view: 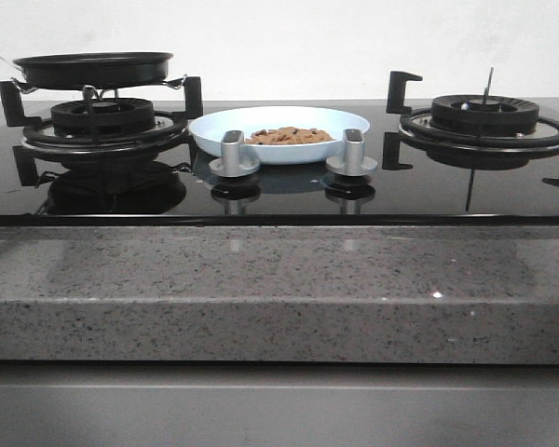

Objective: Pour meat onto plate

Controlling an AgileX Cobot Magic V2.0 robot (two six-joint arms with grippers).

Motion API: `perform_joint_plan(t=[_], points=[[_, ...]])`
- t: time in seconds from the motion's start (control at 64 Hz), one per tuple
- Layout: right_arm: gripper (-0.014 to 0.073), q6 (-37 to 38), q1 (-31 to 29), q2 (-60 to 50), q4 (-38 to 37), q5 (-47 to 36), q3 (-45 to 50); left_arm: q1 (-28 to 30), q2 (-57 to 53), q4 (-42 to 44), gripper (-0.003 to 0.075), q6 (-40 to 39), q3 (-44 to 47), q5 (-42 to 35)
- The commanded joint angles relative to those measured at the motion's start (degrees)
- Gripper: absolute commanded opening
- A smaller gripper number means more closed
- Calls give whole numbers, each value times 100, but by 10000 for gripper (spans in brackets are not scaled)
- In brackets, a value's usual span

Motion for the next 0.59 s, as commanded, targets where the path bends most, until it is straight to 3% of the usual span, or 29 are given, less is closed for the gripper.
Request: perform_joint_plan(t=[0.0, 0.141, 0.36, 0.578], points=[[-59, -70, -7, 4, 2, -472, -151, -22, -536, 26, -20, -44, 484, -908], [-59, -70, -7, 4, 2, -472, -151, 137, -1567, -27, -20, -44, 1471, -956], [-59, -70, -7, 4, 2, -472, -151, 881, -2891, -99, -20, -44, 2502, -967], [-59, -70, -7, 4, 2, -462, -151, 1165, -3215, -292, -20, -44, 3027, -1142]])
